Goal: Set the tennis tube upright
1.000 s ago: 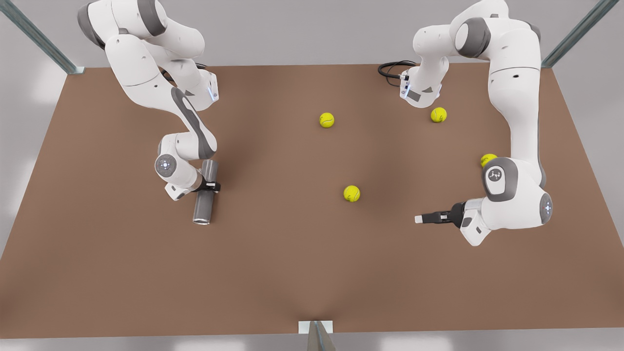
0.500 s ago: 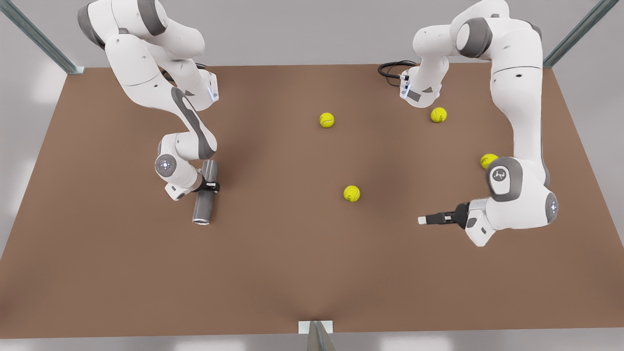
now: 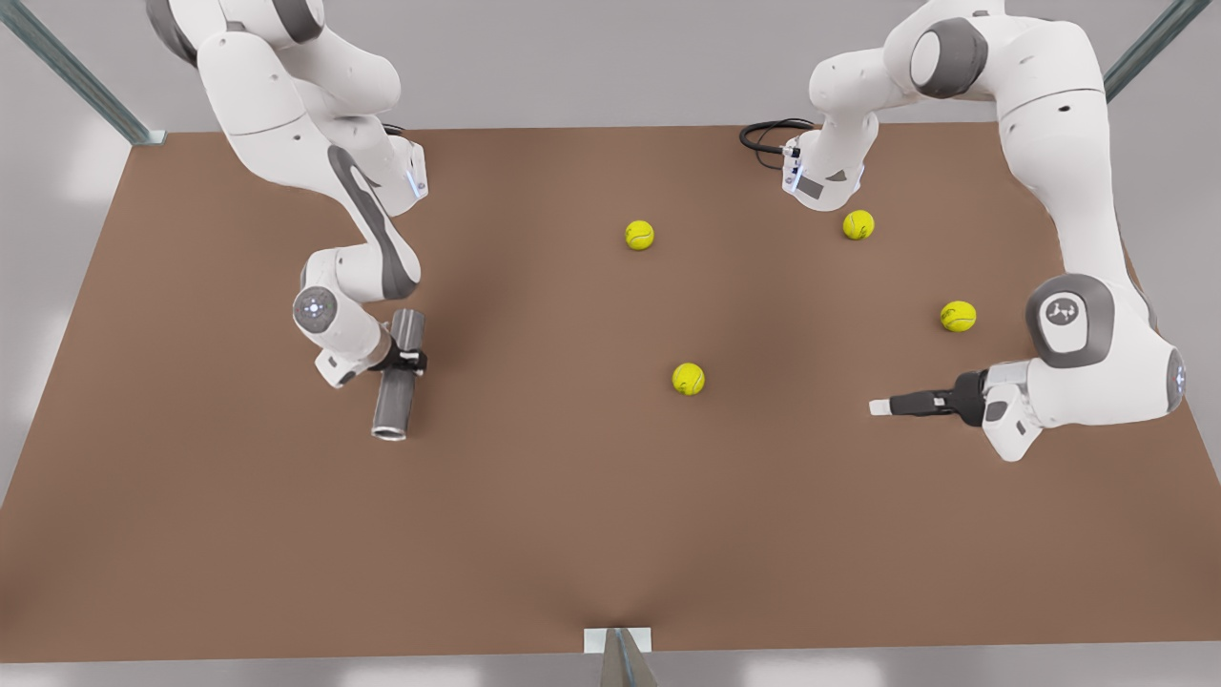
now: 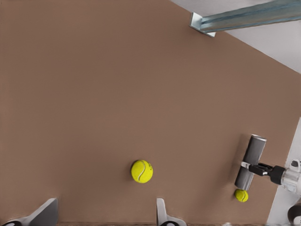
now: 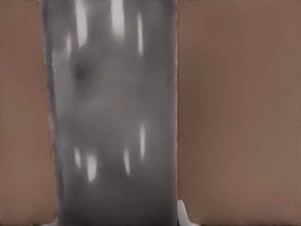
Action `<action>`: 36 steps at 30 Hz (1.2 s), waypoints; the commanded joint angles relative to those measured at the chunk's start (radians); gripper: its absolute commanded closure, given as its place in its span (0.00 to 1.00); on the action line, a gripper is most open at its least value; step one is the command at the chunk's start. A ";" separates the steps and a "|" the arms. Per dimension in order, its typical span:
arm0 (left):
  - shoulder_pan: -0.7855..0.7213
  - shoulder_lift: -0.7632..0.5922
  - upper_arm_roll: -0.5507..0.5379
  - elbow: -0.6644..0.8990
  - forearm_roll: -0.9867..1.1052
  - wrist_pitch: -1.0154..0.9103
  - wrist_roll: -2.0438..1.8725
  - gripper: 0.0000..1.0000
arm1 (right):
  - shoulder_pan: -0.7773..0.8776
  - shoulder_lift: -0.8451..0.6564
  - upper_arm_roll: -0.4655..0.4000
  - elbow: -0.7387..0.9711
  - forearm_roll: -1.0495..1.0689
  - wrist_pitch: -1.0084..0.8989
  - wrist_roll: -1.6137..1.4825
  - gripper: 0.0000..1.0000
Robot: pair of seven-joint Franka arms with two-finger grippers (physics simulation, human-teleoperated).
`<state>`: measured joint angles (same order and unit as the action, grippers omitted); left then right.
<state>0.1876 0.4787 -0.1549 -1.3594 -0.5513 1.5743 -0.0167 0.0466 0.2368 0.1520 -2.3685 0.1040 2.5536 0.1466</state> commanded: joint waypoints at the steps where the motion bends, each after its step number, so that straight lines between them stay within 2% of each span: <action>1: 0.003 0.000 0.000 0.000 -0.004 -0.005 0.000 0.01 | 0.001 -0.007 0.001 0.002 -0.003 -0.010 0.002 0.27; 6: -0.011 0.020 -0.002 0.000 -0.004 0.024 0.001 0.01 | 0.013 -0.037 0.064 0.012 -0.003 -0.018 0.002 0.27; 10: -0.008 0.037 -0.002 0.000 -0.004 0.069 0.006 0.01 | 0.016 -0.073 0.150 0.049 -0.012 -0.053 0.004 0.27; 13: -0.008 0.044 -0.002 0.000 -0.006 0.079 0.006 0.01 | 0.019 -0.066 0.216 0.114 -0.101 -0.102 0.008 0.27; 18: -0.005 0.044 0.000 0.000 0.002 0.084 0.006 0.01 | 0.079 -0.021 0.277 0.175 -0.240 -0.098 -0.004 0.27; 21: -0.005 0.051 0.000 0.000 0.002 0.087 0.006 0.01 | 0.167 0.033 0.277 0.245 -0.326 -0.098 -0.004 0.27; 27: -0.007 0.058 -0.002 0.000 -0.004 0.104 0.006 0.01 | 0.326 0.190 0.276 0.425 -0.371 -0.090 -0.002 0.27; 30: -0.008 0.067 -0.002 0.002 -0.004 0.104 0.006 0.01 | 0.349 0.237 0.285 0.454 -0.515 -0.087 -0.021 0.27; 36: -0.010 0.077 -0.002 0.000 -0.006 0.128 0.007 0.01 | 0.322 0.331 0.273 0.564 -0.590 -0.055 -0.349 0.27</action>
<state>0.1780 0.5541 -0.1564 -1.3591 -0.5563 1.7027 -0.0080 0.3639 0.5740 0.4238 -1.7980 -0.4832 2.4992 -0.2185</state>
